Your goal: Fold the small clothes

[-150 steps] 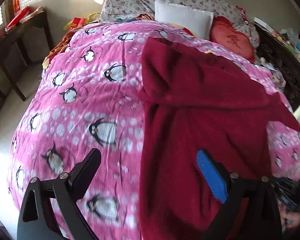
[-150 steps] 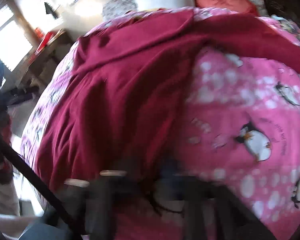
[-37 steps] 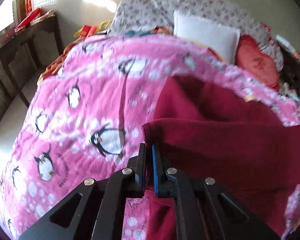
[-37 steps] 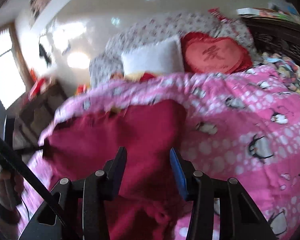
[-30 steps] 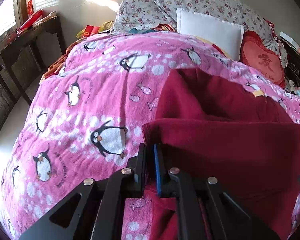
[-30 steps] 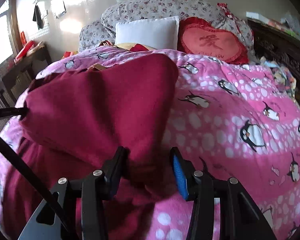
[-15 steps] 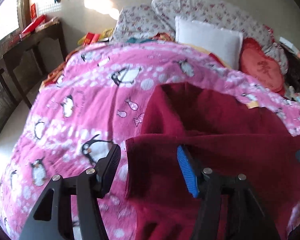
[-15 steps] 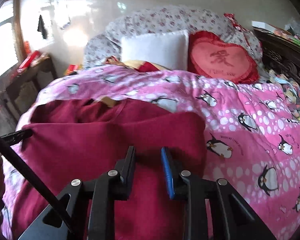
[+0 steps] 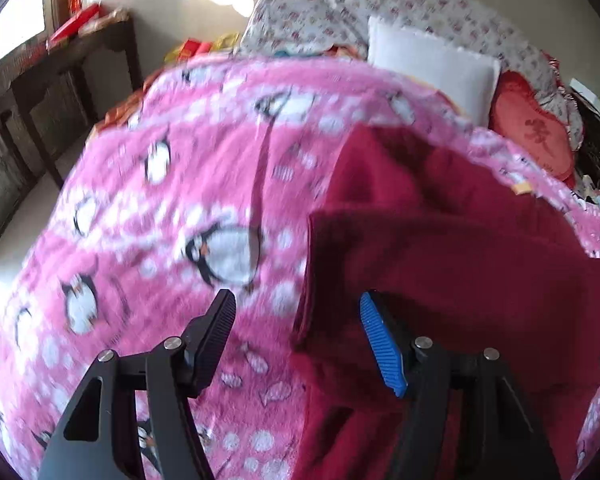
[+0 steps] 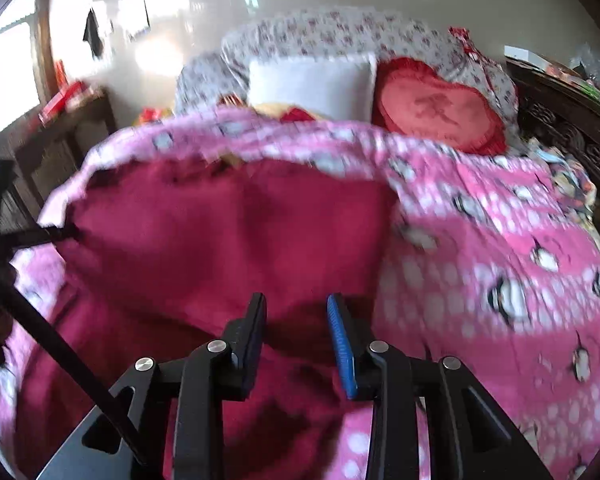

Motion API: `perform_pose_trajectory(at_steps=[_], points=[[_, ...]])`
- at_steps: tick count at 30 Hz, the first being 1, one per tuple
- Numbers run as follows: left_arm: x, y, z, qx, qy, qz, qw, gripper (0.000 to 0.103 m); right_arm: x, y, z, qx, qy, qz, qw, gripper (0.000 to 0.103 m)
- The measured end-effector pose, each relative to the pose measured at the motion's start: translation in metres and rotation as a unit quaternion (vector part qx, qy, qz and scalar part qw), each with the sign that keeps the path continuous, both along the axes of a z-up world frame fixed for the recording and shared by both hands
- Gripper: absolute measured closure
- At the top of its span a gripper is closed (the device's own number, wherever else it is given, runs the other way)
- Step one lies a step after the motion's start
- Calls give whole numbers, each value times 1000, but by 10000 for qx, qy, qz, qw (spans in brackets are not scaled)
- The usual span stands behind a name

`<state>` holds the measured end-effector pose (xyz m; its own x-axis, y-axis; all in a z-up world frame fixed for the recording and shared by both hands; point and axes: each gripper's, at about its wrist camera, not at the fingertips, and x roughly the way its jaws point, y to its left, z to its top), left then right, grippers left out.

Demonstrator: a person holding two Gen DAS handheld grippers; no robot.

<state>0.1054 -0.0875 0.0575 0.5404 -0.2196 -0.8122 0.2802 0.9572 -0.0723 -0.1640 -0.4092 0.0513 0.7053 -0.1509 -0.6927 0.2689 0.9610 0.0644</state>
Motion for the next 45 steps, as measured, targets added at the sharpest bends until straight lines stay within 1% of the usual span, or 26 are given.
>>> perform_pose_trajectory(at_steps=[2,4,5,7,8,9,10,14,17,19,22,25,26,28,29,31,32,33,34,35,36,37,38,40,43,45], points=[[-2,3,-4,-130,142,53,9998,39,3,-1,-12,-81,93,-67,9999,68],[-9,11,1,-193,326,81,9992,39,-4,1,-3,-70,67,-13,10000,68],[-17,17,5,-252,377,52,9990,39,-11,1,5,62,33,17,10000,68],[-35,29,14,-255,425,-83,9987,37,-40,0,24,524,-193,109,9984,53],[-45,36,17,-240,458,-160,9985,35,-54,0,29,630,-259,98,9976,36],[-52,41,20,-262,489,-212,9982,30,-73,0,33,762,-302,92,9966,22],[-66,51,22,-361,565,-315,9973,25,-89,0,34,892,-293,128,9955,20],[-108,75,22,-386,791,-688,9937,23,-147,5,16,1386,52,284,9899,20],[-143,93,16,-443,1011,-994,9889,23,-184,13,-12,1882,312,358,9810,20],[-162,100,13,-478,1110,-1177,9857,20,-201,23,-24,1961,426,442,9787,20],[-192,112,-4,-427,1319,-1220,9828,17,-220,37,-34,2203,376,629,9727,20],[-211,121,-20,-374,1463,-1152,9818,17,-231,47,-39,2415,239,719,9674,20],[-213,122,-24,-409,1523,-1123,9811,17,-231,50,-45,2525,296,704,9646,20],[-221,123,-36,-570,1689,-1086,9780,17,-232,56,-55,2549,307,621,9645,20],[-224,122,-39,-565,1642,-1067,9790,17,-233,59,-55,2502,211,571,9663,20],[-230,116,-39,-484,1464,-1008,9829,17,-236,62,-55,2444,46,497,9684,28],[-233,110,-39,-481,1455,-1096,9821,17,-236,64,-54,2333,-18,438,9714,42],[-235,105,-39,-511,1472,-1189,9806,19,-237,65,-53,2194,-52,389,9749,71],[-238,100,-38,-487,1452,-1281,9799,32,-236,65,-52,2239,-66,472,9734,91],[-241,96,-38,-354,1384,-1321,9809,41,-236,62,-52,2443,-58,559,9681,94],[-243,92,-39,-209,1304,-1368,9817,56,-236,62,-51,2543,-95,589,9653,94],[-247,89,-38,-151,1225,-1437,9819,66,-236,63,-51,2553,-131,613,9648,94],[-247,88,-37,-174,1213,-1486,9813,71,-235,64,-52,2526,-130,620,9655,94],[-250,89,-32,-195,1156,-1531,9812,87,-236,62,-52,2554,-157,588,9649,95],[-256,99,-22,-255,1086,-1626,9804,95,-250,54,-35,2515,-397,568,9654,95],[-262,110,-13,-136,909,-1615,9826,96,-260,49,-22,2414,-519,588,9673,96]])
